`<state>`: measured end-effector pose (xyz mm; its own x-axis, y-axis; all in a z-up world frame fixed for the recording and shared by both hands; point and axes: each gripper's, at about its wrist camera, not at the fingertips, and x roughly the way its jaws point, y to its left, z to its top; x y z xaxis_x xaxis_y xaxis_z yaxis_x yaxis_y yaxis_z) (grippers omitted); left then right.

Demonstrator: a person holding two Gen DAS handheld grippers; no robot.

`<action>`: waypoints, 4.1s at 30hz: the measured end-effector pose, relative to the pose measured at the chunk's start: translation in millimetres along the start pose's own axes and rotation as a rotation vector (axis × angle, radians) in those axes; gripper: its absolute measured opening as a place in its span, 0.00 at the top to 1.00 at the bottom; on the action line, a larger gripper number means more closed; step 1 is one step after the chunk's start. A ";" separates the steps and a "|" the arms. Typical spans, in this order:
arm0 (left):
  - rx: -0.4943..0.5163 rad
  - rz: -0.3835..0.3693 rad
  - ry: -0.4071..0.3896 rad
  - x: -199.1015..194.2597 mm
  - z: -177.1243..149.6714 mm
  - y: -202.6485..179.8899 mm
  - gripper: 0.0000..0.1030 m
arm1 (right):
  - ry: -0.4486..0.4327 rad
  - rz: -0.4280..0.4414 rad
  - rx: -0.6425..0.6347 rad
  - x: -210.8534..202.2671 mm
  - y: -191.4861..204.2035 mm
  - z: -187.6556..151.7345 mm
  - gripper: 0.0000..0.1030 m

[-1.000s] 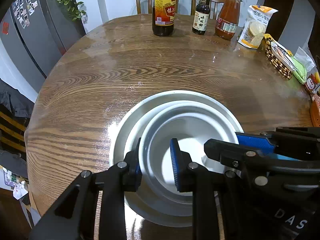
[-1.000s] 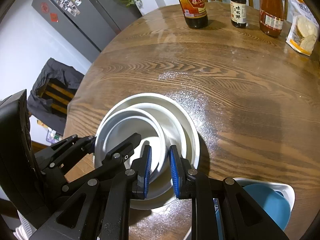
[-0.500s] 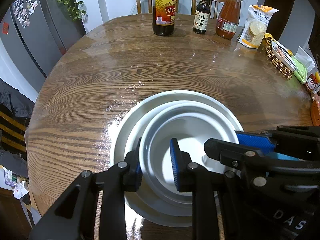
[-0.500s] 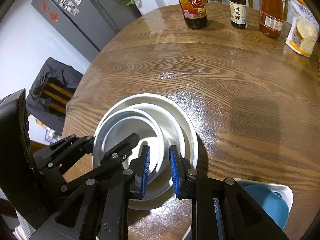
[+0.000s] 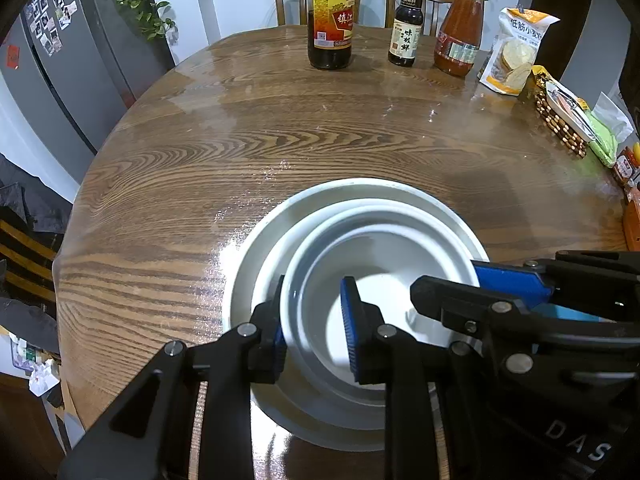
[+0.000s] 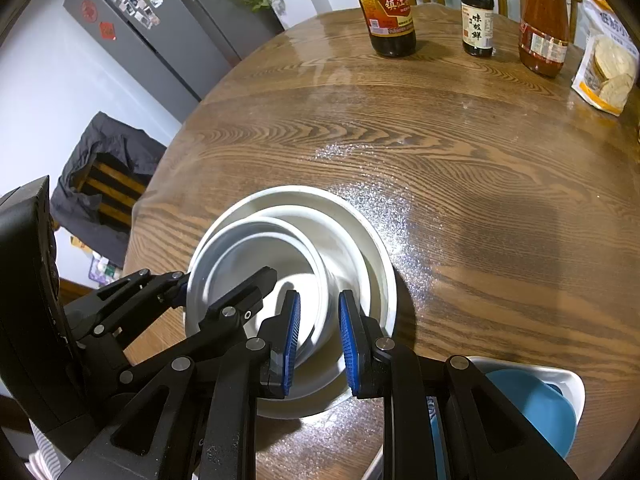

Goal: Organize plates and bowls
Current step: 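Lower the ramekin into the medium white bowl with both grippers, then open both grippers to release the ramekin, then withdraw both grippers up from the nested bowls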

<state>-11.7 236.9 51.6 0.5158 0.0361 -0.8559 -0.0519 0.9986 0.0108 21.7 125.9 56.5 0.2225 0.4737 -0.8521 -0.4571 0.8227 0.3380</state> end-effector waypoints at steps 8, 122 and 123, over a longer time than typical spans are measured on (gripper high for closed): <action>0.000 0.001 0.001 -0.1 -0.3 0.3 0.77 | 0.001 -0.002 -0.002 0.0 0.8 -1.0 0.78; -0.002 0.085 -0.050 -28.2 -7.8 7.5 0.24 | -0.056 -0.068 -0.029 -24.6 11.2 -8.0 0.54; -0.005 0.083 -0.050 -28.3 -7.9 7.7 0.24 | -0.057 -0.067 -0.029 -24.8 11.3 -8.7 0.54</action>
<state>-33.4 243.3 71.8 0.5516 0.1206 -0.8254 -0.1000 0.9919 0.0781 3.6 120.8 78.0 0.3017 0.4358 -0.8480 -0.4638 0.8441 0.2688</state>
